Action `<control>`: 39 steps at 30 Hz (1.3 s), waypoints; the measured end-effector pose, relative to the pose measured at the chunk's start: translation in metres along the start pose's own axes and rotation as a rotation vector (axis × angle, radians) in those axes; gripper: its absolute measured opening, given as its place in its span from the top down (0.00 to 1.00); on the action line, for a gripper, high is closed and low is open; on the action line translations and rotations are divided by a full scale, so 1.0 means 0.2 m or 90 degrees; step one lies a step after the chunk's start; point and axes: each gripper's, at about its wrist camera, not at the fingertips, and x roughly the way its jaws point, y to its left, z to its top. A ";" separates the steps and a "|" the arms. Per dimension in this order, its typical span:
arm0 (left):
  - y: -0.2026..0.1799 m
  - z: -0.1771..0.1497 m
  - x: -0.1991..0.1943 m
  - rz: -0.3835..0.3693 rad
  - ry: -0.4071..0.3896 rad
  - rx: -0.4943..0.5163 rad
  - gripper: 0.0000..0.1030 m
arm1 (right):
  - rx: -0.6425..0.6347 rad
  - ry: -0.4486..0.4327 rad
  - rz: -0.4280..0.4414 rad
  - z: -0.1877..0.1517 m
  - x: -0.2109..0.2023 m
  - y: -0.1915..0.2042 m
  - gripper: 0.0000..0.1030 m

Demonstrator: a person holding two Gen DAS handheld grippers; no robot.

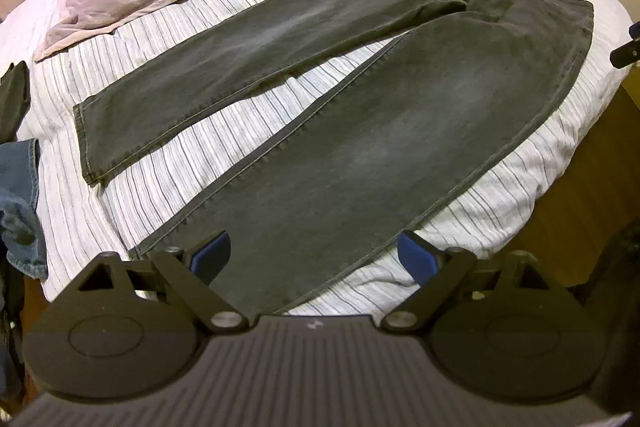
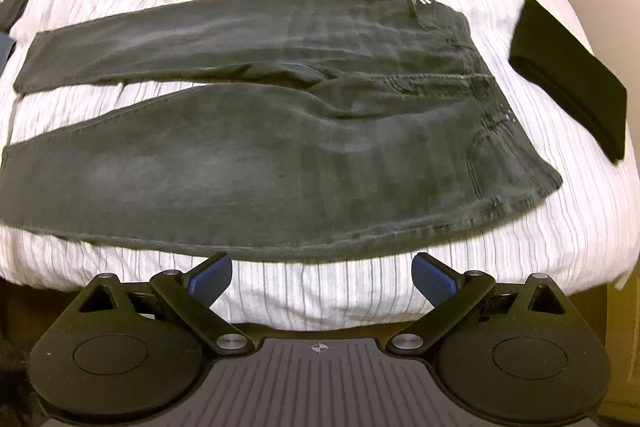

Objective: Fold clothes

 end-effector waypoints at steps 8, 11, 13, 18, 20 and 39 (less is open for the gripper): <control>-0.06 -0.04 -0.02 0.025 0.017 -0.028 0.14 | -0.059 0.002 0.029 0.02 0.04 0.03 0.04; -0.05 -0.06 -0.03 0.032 0.021 -0.040 0.14 | -0.079 0.010 0.038 0.03 0.06 0.06 0.04; -0.04 -0.08 -0.03 0.037 0.024 -0.048 0.14 | -0.090 0.015 0.043 0.03 0.08 0.08 0.04; -0.01 -0.12 -0.04 0.050 0.032 -0.068 0.14 | -0.109 0.020 0.050 0.04 0.11 0.11 0.04; 0.00 -0.14 -0.04 0.055 0.035 -0.076 0.14 | -0.114 0.021 0.050 0.05 0.11 0.11 0.04; 0.05 -0.15 -0.04 0.052 0.035 -0.126 0.14 | -0.113 0.018 0.057 0.09 0.13 0.13 0.04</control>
